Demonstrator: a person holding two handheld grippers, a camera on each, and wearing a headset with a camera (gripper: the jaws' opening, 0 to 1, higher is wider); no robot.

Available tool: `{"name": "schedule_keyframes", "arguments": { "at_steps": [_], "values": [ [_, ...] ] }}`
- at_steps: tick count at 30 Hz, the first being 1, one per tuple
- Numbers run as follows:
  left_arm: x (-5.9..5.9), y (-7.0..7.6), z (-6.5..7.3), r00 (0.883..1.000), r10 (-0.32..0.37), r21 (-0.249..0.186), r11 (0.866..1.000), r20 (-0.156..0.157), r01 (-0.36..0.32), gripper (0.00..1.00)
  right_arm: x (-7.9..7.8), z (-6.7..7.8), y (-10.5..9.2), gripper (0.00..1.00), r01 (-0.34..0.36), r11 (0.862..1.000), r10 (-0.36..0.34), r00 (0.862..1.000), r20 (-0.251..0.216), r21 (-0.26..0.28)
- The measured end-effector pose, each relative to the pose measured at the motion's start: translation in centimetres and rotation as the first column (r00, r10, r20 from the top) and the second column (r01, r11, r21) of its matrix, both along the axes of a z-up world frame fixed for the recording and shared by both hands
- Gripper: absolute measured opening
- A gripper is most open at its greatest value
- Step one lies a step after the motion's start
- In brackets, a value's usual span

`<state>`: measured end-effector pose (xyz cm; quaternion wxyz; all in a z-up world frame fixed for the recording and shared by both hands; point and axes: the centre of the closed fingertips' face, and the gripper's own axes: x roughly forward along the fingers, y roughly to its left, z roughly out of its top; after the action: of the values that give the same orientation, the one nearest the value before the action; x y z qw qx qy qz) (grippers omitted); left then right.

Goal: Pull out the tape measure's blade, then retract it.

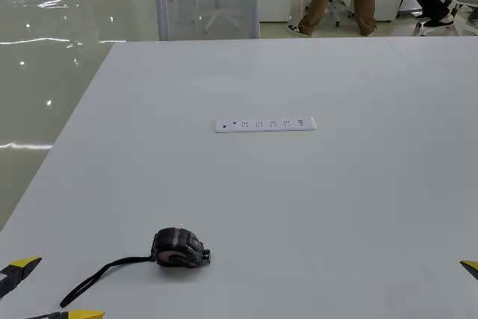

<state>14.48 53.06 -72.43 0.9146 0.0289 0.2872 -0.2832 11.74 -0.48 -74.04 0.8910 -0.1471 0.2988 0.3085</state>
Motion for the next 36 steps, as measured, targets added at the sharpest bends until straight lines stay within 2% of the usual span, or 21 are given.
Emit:
{"name": "schedule_keyframes", "arguments": {
  "at_steps": [9,13,16,20,29,33,36],
  "values": [
    [-0.2,-0.3,0.6,1.0,0.0,-0.017,1.0,-0.009,0.0,0.98,0.0,0.0,0.3,0.95,-0.023,1.0,0.023,1.0,-0.004,0.01],
    [-0.1,-0.2,0.8,1.0,-0.001,-0.011,1.0,0.005,0.001,0.98,0.0,-0.3,0.2,0.9,-0.024,1.0,0.025,0.999,-0.029,0.018],
    [0.0,-0.1,0.9,1.0,0.0,-0.006,1.0,0.016,0.0,0.98,0.2,-0.3,0.0,0.95,-0.02,1.0,0.02,1.0,-0.017,0.006],
    [0.0,-0.1,0.8,1.0,0.0,-0.006,1.0,0.02,0.0,0.98,0.1,-0.4,0.1,0.99,-0.02,1.0,0.02,1.0,-0.022,0.017],
    [-0.4,0.3,-0.1,1.0,0.008,-0.006,1.0,0.004,-0.008,1.0,0.0,-0.7,0.0,1.0,-0.024,1.0,0.025,0.999,-0.028,0.012],
    [0.0,0.4,0.0,1.0,-0.002,-0.002,1.0,0.012,0.002,1.0,0.4,-0.7,-0.1,1.0,-0.029,1.0,0.029,0.999,-0.026,0.013],
    [0.8,0.0,0.1,0.999,-0.03,-0.001,1.0,0.015,0.03,1.0,1.0,-0.4,0.1,1.0,-0.035,0.999,0.035,0.999,-0.021,0.013]
  ]
}}
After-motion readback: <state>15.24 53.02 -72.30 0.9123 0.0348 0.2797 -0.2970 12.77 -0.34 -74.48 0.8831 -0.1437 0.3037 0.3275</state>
